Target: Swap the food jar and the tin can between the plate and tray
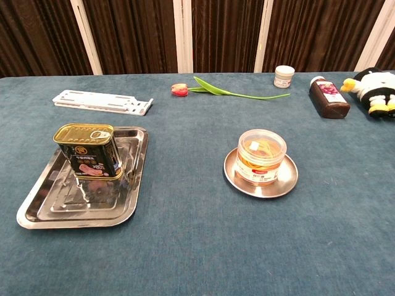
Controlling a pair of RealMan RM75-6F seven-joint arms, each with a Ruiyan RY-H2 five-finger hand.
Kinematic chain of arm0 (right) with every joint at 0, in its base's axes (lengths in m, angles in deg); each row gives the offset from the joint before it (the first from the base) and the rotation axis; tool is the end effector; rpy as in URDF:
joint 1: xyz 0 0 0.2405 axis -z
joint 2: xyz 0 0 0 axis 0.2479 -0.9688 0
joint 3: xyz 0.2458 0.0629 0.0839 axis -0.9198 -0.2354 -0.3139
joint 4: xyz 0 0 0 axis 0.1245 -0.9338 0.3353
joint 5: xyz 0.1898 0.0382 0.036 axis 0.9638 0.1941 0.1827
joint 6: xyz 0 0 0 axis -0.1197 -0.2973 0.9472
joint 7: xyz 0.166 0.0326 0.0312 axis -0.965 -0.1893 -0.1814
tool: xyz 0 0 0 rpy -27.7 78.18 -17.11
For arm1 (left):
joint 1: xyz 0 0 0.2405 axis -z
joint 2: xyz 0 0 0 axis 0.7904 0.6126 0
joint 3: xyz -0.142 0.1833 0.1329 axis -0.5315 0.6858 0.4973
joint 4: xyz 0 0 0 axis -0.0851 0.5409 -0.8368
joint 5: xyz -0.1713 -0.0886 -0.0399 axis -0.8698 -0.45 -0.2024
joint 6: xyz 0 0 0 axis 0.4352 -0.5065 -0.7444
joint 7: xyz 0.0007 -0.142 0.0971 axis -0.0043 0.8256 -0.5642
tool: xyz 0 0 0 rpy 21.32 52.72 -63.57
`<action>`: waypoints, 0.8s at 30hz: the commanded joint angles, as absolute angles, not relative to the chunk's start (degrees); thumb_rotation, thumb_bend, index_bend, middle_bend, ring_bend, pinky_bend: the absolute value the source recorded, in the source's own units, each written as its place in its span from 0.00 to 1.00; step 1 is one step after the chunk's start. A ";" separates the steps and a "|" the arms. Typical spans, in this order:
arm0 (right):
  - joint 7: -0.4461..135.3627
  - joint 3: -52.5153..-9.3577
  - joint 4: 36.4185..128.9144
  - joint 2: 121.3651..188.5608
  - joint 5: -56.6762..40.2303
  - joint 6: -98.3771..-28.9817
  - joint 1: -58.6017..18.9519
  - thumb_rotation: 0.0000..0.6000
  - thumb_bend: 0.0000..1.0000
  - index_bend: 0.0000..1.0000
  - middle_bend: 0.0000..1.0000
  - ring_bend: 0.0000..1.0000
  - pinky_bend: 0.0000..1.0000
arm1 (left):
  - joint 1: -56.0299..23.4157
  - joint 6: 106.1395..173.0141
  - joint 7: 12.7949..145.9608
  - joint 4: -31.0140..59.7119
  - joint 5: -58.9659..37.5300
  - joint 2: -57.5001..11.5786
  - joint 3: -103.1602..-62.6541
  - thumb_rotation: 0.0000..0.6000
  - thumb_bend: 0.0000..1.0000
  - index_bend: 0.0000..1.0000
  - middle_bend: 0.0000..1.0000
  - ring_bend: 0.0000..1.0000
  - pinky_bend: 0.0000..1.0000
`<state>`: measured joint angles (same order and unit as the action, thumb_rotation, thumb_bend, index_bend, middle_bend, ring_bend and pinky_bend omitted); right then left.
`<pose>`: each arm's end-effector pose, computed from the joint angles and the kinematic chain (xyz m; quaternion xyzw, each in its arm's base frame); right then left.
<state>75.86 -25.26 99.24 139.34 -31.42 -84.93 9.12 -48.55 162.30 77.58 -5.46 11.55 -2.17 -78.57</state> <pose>-0.3116 -0.2167 0.1631 0.6041 -0.3523 0.3757 0.6081 -0.3244 0.2055 0.1973 -0.5783 -0.3675 -0.3711 0.6268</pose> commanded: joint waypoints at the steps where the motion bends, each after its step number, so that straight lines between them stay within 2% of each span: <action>1: 76.83 -25.11 98.70 140.13 -31.13 -83.86 8.62 1.00 0.14 0.00 0.05 0.00 0.00 | -48.46 162.00 77.16 -5.79 10.57 -1.82 -79.05 1.00 0.25 0.19 0.00 0.00 0.05; 17: 76.00 -23.47 99.73 140.05 -32.01 -81.41 7.84 1.00 0.12 0.00 0.05 0.00 0.00 | -49.05 163.26 76.81 -6.32 11.39 -1.52 -78.86 1.00 0.25 0.19 0.00 0.00 0.05; 24: 76.79 -24.52 100.91 140.80 -32.64 -81.70 6.80 1.00 0.12 0.00 0.05 0.00 0.00 | -49.50 163.87 77.03 -7.06 11.94 -1.41 -78.50 1.00 0.25 0.19 0.00 0.00 0.05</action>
<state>76.21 -24.29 100.44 140.62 -32.09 -82.15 7.45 -49.37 163.72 76.65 -6.82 11.87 -1.51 -78.54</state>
